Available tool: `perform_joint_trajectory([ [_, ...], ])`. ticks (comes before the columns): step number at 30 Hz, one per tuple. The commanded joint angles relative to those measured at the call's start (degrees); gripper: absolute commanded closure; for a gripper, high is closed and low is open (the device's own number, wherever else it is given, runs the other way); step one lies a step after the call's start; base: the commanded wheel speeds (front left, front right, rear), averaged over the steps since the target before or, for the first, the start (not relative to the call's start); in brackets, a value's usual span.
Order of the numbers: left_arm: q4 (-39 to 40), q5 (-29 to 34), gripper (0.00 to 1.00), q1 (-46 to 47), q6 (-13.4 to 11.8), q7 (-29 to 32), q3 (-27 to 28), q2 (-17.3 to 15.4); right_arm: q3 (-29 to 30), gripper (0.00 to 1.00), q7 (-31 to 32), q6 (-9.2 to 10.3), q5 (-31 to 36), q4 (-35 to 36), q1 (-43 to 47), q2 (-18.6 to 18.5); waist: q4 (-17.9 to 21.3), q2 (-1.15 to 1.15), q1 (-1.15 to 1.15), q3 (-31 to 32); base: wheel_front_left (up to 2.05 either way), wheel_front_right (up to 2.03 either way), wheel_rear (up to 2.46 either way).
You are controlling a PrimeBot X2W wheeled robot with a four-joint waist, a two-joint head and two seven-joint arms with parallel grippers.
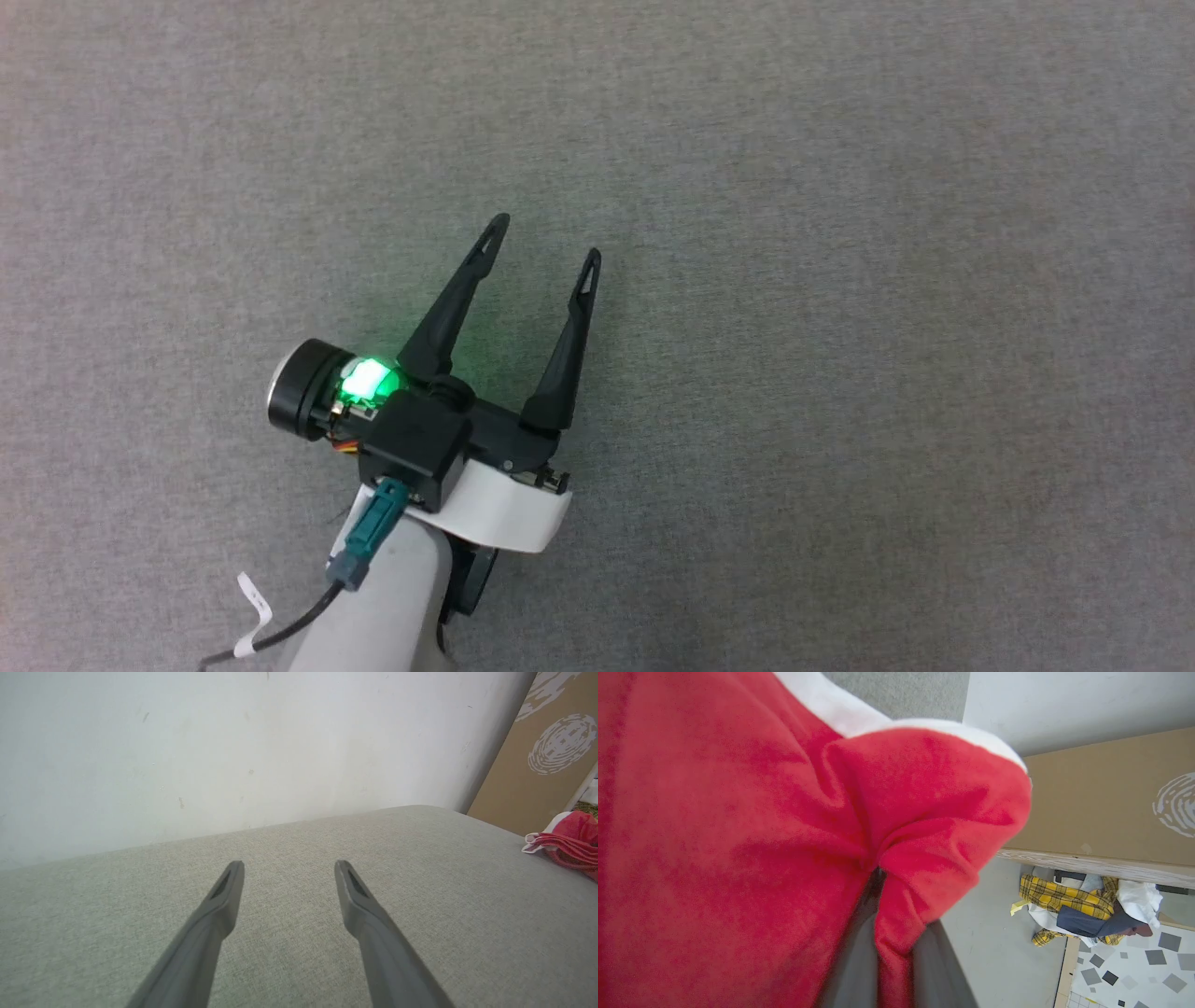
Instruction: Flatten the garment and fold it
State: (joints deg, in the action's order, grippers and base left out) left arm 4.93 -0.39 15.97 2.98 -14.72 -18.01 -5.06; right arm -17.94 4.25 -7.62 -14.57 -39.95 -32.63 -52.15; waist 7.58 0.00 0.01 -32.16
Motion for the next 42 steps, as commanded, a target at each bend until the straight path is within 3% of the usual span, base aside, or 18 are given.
perform_joint_trajectory([
  [1, 0.10, 0.02, 0.00, 1.11, -0.13, -0.28, -0.01, -0.20, 0.77, 1.00, -0.72, 0.13, 0.39, -1.23, -1.01, 0.69, -0.45, 0.00, -0.01, -0.15, 0.00, 0.00, 0.00],
  [2, 0.04, -0.03, 0.00, 1.09, -0.21, -0.28, 0.02, -0.20, 1.14, 0.70, -1.27, 0.13, 0.84, -1.70, -1.30, 0.91, -0.44, 0.00, -0.01, 0.06, 0.00, 0.00, 0.00],
  [3, -0.05, -0.08, 0.00, 0.99, -0.31, -0.28, 0.08, -0.22, 1.52, 0.00, -1.88, 0.13, 1.31, -2.04, -1.65, 1.17, -0.38, 0.00, -0.01, 0.39, 0.00, 0.00, 0.00],
  [10, -1.39, -0.96, 0.00, -1.25, -0.92, -0.28, 0.60, -0.13, 1.88, 0.00, -3.70, 0.13, 3.72, -2.16, -3.66, 2.38, 0.68, 0.00, -0.01, 6.84, 0.00, 0.00, 0.00],
  [21, -2.68, -4.04, 0.00, -9.53, -2.75, -0.28, 5.83, 0.16, 1.50, 0.00, -4.98, 0.13, 3.80, 7.20, -7.64, 7.67, 2.16, 0.00, -0.01, 22.55, 0.00, 0.00, 0.00],
  [30, -2.37, -6.37, 0.00, -16.20, -5.85, -0.28, 13.86, 0.76, 8.06, 0.00, -10.19, 0.13, 0.93, 19.29, -0.02, 19.75, 0.12, 0.00, -0.01, 31.80, 0.00, 0.00, 0.00],
  [35, -2.22, -6.13, 0.00, -18.67, -6.37, -0.28, 14.84, 1.12, 15.01, 0.00, -14.33, 0.13, 2.79, 27.37, 9.07, 28.70, -1.47, 0.00, -0.01, 33.66, 0.00, 0.00, 0.00],
  [36, -2.22, -6.13, 0.00, -18.67, -6.37, -0.28, 14.84, 1.12, 15.01, 0.00, -14.33, 0.13, 2.79, 27.37, 9.07, 28.70, -1.47, 0.00, -0.01, 33.66, 0.00, 0.00, 0.00],
  [42, -2.87, -5.85, 0.00, -21.13, -7.01, -0.28, 15.10, 1.46, 18.89, 0.00, -16.04, 0.13, 4.55, 34.85, 21.32, 39.04, -3.24, 0.00, -0.01, 34.66, 0.00, 0.00, 0.00],
])
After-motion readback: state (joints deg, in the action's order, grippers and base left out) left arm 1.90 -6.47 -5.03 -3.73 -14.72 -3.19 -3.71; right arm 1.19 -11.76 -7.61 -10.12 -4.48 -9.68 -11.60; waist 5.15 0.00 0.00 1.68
